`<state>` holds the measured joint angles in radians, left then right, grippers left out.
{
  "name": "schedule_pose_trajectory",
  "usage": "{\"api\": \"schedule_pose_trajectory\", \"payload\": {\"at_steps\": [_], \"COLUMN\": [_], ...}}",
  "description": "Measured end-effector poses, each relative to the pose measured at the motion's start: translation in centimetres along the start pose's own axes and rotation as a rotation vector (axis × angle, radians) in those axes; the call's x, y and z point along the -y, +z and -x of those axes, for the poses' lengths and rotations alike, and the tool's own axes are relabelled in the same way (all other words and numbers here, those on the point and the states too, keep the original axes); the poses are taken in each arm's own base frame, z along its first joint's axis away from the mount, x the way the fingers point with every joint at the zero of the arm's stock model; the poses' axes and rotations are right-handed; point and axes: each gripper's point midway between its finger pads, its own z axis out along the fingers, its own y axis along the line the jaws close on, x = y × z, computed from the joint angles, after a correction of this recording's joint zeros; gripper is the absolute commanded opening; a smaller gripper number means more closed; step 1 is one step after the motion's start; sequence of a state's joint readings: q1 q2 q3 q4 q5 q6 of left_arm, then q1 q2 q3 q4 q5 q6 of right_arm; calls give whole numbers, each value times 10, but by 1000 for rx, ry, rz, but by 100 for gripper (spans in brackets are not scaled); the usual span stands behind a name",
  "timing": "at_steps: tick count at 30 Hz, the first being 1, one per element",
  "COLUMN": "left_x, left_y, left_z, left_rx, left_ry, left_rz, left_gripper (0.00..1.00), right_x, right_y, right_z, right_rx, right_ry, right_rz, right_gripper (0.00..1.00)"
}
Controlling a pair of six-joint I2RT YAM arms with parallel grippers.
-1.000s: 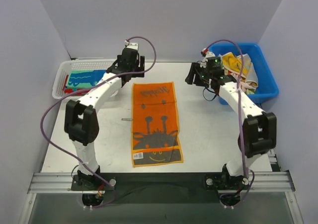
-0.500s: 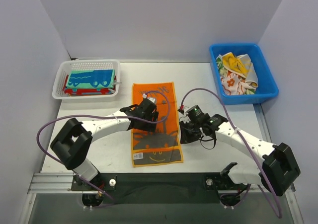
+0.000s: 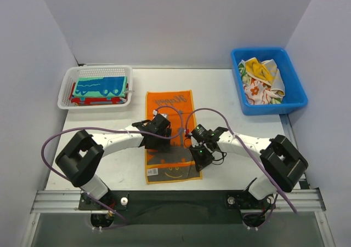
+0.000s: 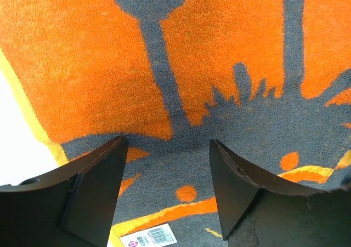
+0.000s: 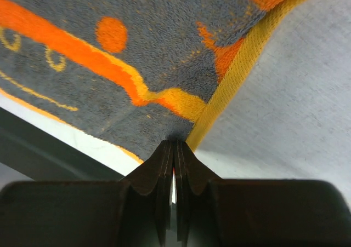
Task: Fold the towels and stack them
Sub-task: Flatten out the crumpled towel
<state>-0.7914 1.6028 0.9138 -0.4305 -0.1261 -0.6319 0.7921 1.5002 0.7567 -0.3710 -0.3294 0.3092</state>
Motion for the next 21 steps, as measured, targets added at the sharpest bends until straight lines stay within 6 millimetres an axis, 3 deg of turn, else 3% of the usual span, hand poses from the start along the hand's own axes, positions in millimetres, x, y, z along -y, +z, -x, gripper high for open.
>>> {"api": "schedule_pose_trajectory", "payload": {"at_steps": [8,21], "left_x": [0,5], "left_y": [3,1], "left_z": [-3,-5], "left_rx": [-9,-28], "left_ry": [-22,-57], "left_rz": [5,-33], "left_gripper": [72,73], "right_x": [4,14], "right_y": [2,-14], "right_z": [-11,-69], "right_rx": [-37,-149], "right_ry": [37,170], "right_rz": [-24,-86], "right_gripper": [1,2]}}
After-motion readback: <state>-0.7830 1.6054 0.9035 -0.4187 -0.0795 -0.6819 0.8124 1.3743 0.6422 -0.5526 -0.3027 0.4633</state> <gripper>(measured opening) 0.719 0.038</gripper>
